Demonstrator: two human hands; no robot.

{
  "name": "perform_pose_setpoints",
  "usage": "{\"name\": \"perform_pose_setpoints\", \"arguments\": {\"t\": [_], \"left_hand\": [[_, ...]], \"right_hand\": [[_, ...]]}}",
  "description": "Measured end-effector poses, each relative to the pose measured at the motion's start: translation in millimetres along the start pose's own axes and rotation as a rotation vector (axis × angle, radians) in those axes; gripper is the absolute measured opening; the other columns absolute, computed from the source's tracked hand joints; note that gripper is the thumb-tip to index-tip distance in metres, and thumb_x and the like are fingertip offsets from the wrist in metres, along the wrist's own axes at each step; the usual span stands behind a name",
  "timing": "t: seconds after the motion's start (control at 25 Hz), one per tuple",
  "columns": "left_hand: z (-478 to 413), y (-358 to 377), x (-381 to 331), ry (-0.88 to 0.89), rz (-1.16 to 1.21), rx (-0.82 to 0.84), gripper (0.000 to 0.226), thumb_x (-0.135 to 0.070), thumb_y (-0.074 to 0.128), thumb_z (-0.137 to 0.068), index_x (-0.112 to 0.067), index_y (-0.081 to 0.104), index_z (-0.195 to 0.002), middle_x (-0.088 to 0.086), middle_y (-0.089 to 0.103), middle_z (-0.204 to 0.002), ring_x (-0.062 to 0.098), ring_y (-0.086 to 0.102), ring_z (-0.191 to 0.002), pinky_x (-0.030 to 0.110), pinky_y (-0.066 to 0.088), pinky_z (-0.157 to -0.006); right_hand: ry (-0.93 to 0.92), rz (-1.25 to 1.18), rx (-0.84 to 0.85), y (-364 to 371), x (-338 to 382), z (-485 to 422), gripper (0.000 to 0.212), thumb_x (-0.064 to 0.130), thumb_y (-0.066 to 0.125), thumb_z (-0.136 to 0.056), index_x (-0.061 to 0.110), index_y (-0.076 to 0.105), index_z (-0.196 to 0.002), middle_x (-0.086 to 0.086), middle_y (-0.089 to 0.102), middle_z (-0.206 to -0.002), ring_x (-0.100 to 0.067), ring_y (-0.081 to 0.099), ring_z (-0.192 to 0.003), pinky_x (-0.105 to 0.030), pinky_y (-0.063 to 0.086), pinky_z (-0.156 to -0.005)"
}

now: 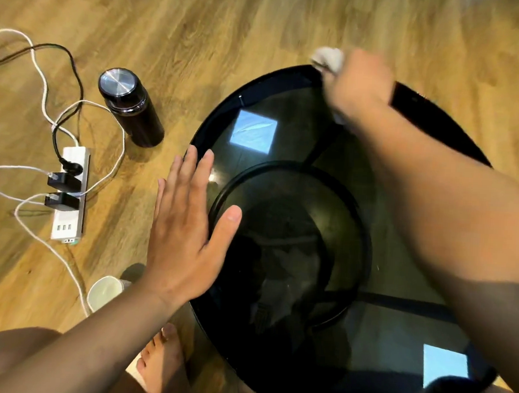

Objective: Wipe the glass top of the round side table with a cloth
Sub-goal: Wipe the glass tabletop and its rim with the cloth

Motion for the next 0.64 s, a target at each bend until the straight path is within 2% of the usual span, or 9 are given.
{"name": "perform_pose_setpoints", "arguments": {"t": [0.08,0.24,0.32,0.4,0.48,0.64], "left_hand": [[-0.2,0.7,1.8,-0.006,0.01,0.001,0.069,-0.055,0.025,-0.097,-0.027,0.007,-0.157,-0.003,0.002,-0.167,0.01,-0.005,-0.152,0.046,0.0,-0.123],[-0.7,-3.4,-0.5,-0.042,0.063,-0.032,0.067,-0.053,0.024,-0.095,-0.029,0.001,-0.154,0.001,0.005,-0.166,0.013,0.002,-0.152,0.043,0.002,-0.123],[0.6,-4.4,-0.4,-0.072,0.078,-0.034,0.069,-0.053,0.024,-0.094,-0.028,0.0,-0.154,0.007,0.01,-0.165,0.016,0.008,-0.151,0.048,0.008,-0.122],[1.1,-5.6,-2.3,-0.085,0.07,-0.037,0.071,-0.054,0.026,-0.094,-0.024,0.007,-0.155,0.009,0.013,-0.163,0.02,0.013,-0.149,0.053,0.014,-0.12],[-1.2,-4.4,-0.6,-0.087,0.039,-0.02,0.071,-0.055,0.027,-0.093,-0.024,0.011,-0.155,0.007,0.012,-0.163,0.02,0.011,-0.15,0.054,0.013,-0.12],[-1.1,-2.6,-0.7,-0.073,-0.039,-0.013,0.066,-0.049,0.031,-0.097,-0.021,0.016,-0.155,0.007,0.012,-0.164,0.021,0.006,-0.151,0.051,0.008,-0.122]], "right_hand": [[-0.041,-0.099,-0.033,-3.2,62.2,18.3,0.031,0.04,0.053,-0.087,0.024,0.065,-0.111,-0.009,0.069,-0.108,-0.033,0.066,-0.098,-0.033,0.042,-0.07],[-0.399,-0.21,0.02,-10.1,131.1,118.9,0.036,0.05,0.055,-0.085,0.03,0.062,-0.114,-0.005,0.066,-0.101,-0.029,0.067,-0.089,-0.031,0.037,-0.064],[-0.536,-0.332,0.153,-10.7,138.3,176.7,0.038,0.048,0.059,-0.084,0.03,0.06,-0.118,-0.004,0.063,-0.099,-0.029,0.066,-0.086,-0.031,0.036,-0.062],[-0.577,-0.326,0.204,-17.0,98.0,212.4,0.04,0.049,0.059,-0.086,0.031,0.056,-0.121,-0.003,0.06,-0.1,-0.031,0.066,-0.085,-0.032,0.041,-0.063],[-0.46,-0.191,0.151,-23.1,8.2,208.7,0.038,0.052,0.053,-0.09,0.032,0.052,-0.123,-0.005,0.059,-0.103,-0.035,0.065,-0.086,-0.038,0.049,-0.066],[0.195,-0.053,0.078,-50.6,-218.3,178.9,0.039,0.043,0.052,-0.094,0.019,0.048,-0.125,-0.026,0.059,-0.111,-0.047,0.058,-0.096,-0.049,0.051,-0.079]]}}
Point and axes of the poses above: each hand's wrist, its own z-axis away from the middle knuckle, its own y-axis out of the palm, x = y × z, the point moved 7 cm from there along -z, towards the middle knuckle
